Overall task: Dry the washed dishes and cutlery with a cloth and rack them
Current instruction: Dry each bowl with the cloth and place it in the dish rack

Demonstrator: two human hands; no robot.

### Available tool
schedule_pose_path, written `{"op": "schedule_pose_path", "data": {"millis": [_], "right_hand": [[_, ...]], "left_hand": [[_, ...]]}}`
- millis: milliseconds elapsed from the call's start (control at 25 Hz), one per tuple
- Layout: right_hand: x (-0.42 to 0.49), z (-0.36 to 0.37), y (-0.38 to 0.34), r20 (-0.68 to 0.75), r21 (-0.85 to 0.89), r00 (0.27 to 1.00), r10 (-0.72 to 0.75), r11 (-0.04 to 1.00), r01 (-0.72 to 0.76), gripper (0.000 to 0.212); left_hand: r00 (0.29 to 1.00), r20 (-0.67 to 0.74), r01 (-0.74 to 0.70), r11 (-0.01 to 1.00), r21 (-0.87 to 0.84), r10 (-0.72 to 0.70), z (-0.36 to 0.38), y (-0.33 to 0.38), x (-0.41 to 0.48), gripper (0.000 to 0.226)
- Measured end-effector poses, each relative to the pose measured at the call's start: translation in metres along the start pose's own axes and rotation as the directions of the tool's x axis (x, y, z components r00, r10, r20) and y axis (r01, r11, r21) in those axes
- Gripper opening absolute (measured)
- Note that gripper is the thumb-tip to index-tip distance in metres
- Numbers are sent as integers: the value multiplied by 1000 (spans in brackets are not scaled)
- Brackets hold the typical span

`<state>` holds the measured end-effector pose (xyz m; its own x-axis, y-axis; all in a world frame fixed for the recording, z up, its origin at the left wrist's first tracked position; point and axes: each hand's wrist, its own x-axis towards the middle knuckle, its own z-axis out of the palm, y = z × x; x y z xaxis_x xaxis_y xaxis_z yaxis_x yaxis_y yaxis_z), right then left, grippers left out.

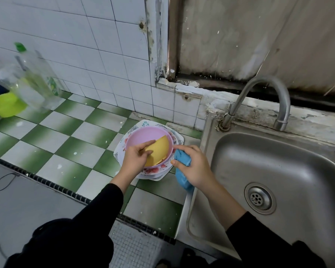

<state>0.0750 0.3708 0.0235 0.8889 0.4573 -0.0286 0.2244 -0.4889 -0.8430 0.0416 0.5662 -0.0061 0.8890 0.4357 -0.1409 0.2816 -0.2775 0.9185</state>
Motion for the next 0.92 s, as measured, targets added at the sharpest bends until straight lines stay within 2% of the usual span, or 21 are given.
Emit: {"op": "schedule_pose_path", "data": {"millis": [200, 360, 440, 560, 640, 720, 800, 920], "right_hand": [[12, 0, -5, -5, 66, 1000, 8, 998, -8, 43], [23, 3, -6, -64, 165, 998, 6, 986, 5, 44], [26, 2, -8, -79, 178, 997, -4, 984, 19, 43], [29, 2, -12, -93, 218, 996, -7, 976, 27, 41], [29, 3, -14, -119, 218, 993, -7, 975, 33, 41], [27, 4, -14, -148, 205, 989, -12, 978, 43, 43], [24, 5, -13, -174, 219, 985, 6, 975, 33, 43], [21, 8, -17, -261, 248, 965, 12, 967, 55, 42]], "left_hand": [[987, -125, 75, 978, -195, -101, 1, 3, 7, 39], [951, -212, 123, 905, -406, -224, -1, 9, 8, 37], [928, -214, 142, 819, -556, -306, -4, 13, 10, 39], [879, -162, 182, 632, -753, -447, -8, 16, 12, 40], [853, -119, 199, 528, -826, -509, -10, 17, 10, 41], [838, -100, 199, 471, -859, -536, -12, 20, 5, 42], [836, -113, 184, 469, -864, -537, -14, 28, -2, 42], [856, -183, 143, 561, -815, -484, -20, 47, -19, 38]]}}
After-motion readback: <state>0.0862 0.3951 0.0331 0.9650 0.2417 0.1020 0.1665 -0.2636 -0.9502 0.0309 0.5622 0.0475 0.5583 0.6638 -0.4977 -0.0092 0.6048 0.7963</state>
